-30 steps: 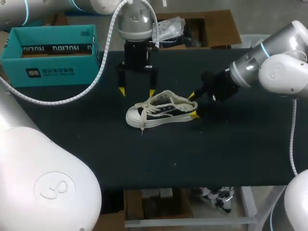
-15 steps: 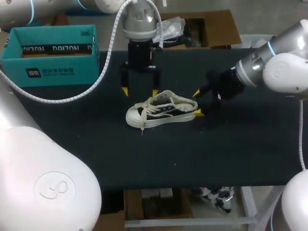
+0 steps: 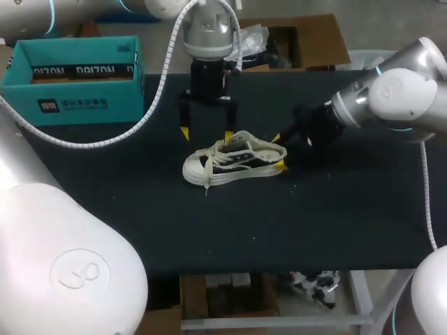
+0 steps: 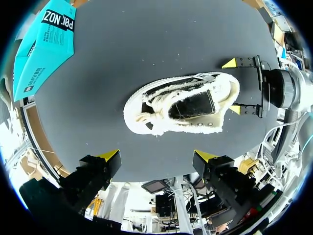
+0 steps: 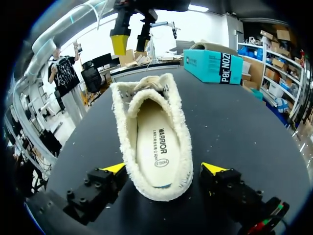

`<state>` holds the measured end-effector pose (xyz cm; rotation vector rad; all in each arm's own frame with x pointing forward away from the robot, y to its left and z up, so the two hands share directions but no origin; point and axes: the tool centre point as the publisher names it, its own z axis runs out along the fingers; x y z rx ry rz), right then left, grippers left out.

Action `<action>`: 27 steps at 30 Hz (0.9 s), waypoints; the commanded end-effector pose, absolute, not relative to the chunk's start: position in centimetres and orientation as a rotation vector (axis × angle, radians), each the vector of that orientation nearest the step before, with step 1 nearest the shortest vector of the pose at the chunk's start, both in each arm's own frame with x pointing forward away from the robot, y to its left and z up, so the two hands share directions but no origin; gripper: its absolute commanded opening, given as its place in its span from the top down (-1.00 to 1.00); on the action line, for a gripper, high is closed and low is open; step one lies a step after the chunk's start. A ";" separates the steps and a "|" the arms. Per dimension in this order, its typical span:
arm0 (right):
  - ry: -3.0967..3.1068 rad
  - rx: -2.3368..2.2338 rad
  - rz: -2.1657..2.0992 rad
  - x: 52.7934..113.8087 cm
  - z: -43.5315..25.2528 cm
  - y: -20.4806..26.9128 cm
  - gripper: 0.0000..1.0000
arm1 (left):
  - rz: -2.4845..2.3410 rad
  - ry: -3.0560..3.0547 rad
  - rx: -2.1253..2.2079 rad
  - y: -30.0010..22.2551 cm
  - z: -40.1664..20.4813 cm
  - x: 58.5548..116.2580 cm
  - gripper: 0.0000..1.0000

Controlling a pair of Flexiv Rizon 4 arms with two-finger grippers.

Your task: Open the shoe tongue, take the insole out of the shoe, put the insole back into the shoe, and pack the shoe into the shoebox

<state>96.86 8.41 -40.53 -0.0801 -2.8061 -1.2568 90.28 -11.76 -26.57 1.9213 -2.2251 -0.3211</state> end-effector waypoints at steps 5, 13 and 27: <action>-2.746 -0.049 -1.288 96.5 -42.0 9.0 -1.00 | -0.330 -2.230 1.909 -12.4 -26.9 90.4 -1.00; -2.729 -0.039 -1.342 96.2 -42.5 9.7 -1.00 | -0.333 -2.236 1.905 -12.9 -27.0 90.3 -1.00; -2.745 -0.072 -1.428 94.9 -42.7 11.2 1.00 | -0.316 -2.206 2.023 -15.3 -28.1 90.5 -1.00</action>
